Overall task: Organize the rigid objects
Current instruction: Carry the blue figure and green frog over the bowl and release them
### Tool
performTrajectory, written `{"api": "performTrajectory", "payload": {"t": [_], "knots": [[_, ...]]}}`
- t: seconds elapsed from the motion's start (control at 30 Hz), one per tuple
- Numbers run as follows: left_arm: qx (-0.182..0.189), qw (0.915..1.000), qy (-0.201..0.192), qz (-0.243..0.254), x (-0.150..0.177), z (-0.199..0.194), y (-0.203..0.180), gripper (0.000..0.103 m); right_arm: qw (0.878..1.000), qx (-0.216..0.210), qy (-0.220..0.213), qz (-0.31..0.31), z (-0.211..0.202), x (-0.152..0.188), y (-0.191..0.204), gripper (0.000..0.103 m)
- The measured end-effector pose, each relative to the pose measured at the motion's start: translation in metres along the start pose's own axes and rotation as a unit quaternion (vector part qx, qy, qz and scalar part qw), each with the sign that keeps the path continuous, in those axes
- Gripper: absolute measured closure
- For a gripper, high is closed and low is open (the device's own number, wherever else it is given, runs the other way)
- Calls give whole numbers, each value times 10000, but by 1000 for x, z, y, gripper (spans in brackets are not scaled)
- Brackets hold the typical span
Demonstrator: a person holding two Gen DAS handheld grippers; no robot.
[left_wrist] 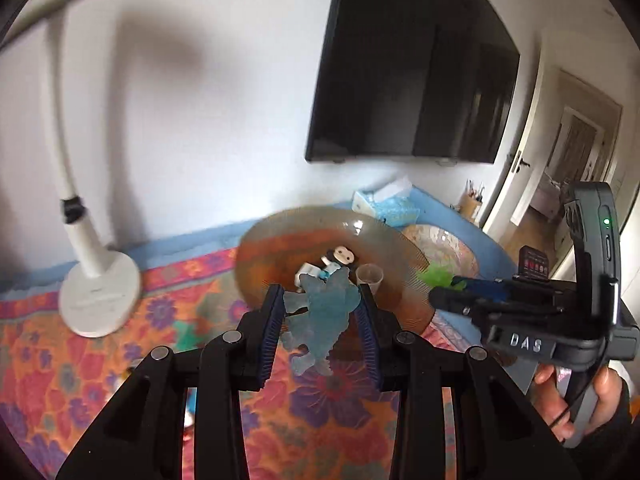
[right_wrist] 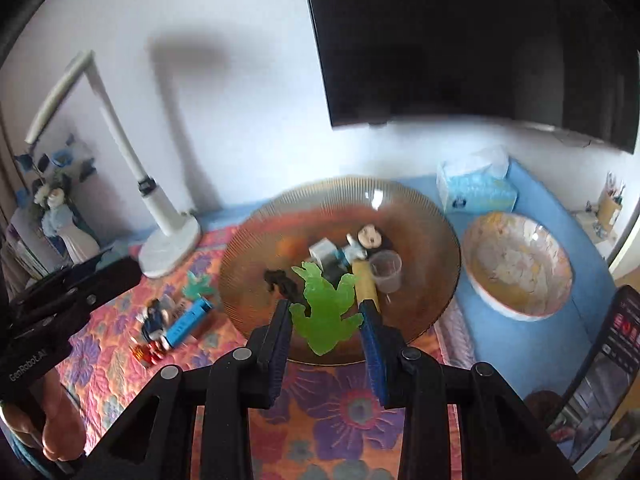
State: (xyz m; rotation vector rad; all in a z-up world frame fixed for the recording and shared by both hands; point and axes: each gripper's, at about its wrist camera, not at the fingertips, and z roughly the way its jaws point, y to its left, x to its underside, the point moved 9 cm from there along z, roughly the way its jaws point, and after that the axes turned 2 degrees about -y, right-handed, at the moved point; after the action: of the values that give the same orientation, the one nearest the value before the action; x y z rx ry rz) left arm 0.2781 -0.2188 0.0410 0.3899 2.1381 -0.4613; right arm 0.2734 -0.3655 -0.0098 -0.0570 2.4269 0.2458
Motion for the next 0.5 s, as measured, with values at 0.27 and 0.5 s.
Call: {"api": "performTrajectory", "payload": {"t": [0.27,0.5], "knots": [[163,9955,882,-304,43,76,-16,70,9971,-23,766,32,44,28,-14,70],[217,9951,772,-578,34,66,-1,35,9939,-46,1055,316,49,31,-19,69]]}}
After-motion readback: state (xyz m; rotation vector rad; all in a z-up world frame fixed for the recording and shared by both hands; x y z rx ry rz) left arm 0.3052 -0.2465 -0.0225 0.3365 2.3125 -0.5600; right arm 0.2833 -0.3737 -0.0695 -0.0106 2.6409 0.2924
